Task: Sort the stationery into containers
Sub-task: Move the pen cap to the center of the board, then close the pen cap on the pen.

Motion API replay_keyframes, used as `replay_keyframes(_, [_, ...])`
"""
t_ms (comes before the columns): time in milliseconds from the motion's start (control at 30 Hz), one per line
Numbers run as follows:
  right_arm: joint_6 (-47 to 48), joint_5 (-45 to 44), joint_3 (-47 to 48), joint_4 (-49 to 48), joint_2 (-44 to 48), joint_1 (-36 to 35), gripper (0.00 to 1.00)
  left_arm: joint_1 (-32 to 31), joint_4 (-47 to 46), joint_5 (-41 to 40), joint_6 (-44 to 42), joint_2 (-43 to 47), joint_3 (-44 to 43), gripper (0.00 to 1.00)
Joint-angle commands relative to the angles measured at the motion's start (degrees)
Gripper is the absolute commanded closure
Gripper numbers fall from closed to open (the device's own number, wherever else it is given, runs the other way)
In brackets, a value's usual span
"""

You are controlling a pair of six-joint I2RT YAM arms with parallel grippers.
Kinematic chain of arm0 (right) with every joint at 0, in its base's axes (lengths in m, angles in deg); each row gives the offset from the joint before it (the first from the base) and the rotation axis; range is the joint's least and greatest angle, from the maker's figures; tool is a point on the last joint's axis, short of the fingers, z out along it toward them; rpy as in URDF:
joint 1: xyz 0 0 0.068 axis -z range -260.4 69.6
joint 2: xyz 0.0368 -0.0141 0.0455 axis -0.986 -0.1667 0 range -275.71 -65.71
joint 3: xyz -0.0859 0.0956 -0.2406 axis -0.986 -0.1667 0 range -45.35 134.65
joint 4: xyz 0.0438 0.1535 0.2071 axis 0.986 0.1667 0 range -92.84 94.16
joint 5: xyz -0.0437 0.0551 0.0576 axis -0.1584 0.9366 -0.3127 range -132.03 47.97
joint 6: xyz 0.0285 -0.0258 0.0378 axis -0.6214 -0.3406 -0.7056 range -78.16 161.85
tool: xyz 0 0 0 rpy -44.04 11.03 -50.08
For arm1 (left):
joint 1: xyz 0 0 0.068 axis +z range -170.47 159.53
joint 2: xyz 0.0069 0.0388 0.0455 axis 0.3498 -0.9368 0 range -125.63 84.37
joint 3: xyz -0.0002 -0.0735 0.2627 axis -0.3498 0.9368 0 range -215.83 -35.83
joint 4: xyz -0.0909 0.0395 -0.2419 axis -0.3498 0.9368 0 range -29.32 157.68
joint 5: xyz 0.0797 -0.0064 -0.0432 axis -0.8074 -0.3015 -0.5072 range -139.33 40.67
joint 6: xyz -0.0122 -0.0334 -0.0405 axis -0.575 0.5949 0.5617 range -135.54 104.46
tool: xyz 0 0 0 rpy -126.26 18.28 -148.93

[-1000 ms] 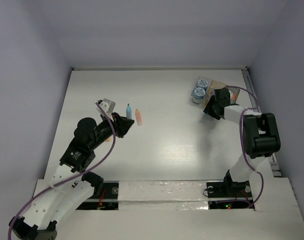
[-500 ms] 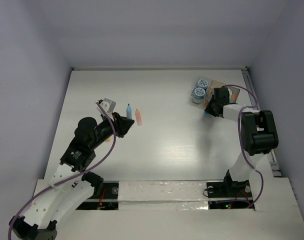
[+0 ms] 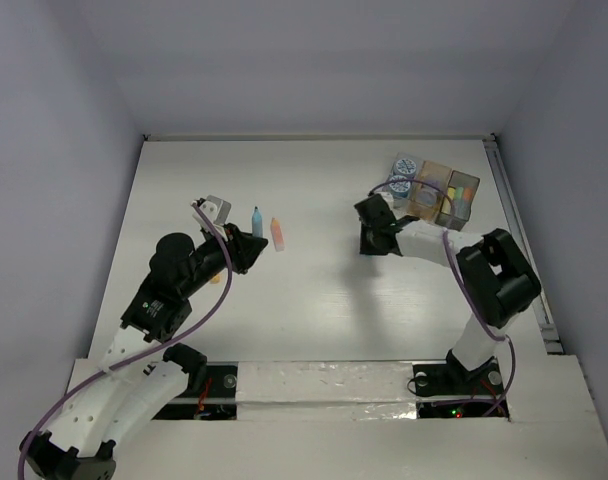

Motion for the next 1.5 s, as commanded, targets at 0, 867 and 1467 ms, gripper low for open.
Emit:
replay_keyframes(0, [-1.1,-8.7,4.4,13.3,-5.1,-4.6,0.73,0.4,-1.7,0.3,-0.5,0.5,-1.5,1.0])
replay_keyframes(867, [9.4,4.4,7.3,7.9,-1.2,-3.8,0.4,0.4,-1.8,0.6,-0.4,0.1,-1.3,1.0])
replay_keyframes(1467, [15.0,2.8,21.3,20.0,-14.0,-2.6,0.8,0.9,-1.9,0.9,-0.3,-0.2,-1.3,1.0])
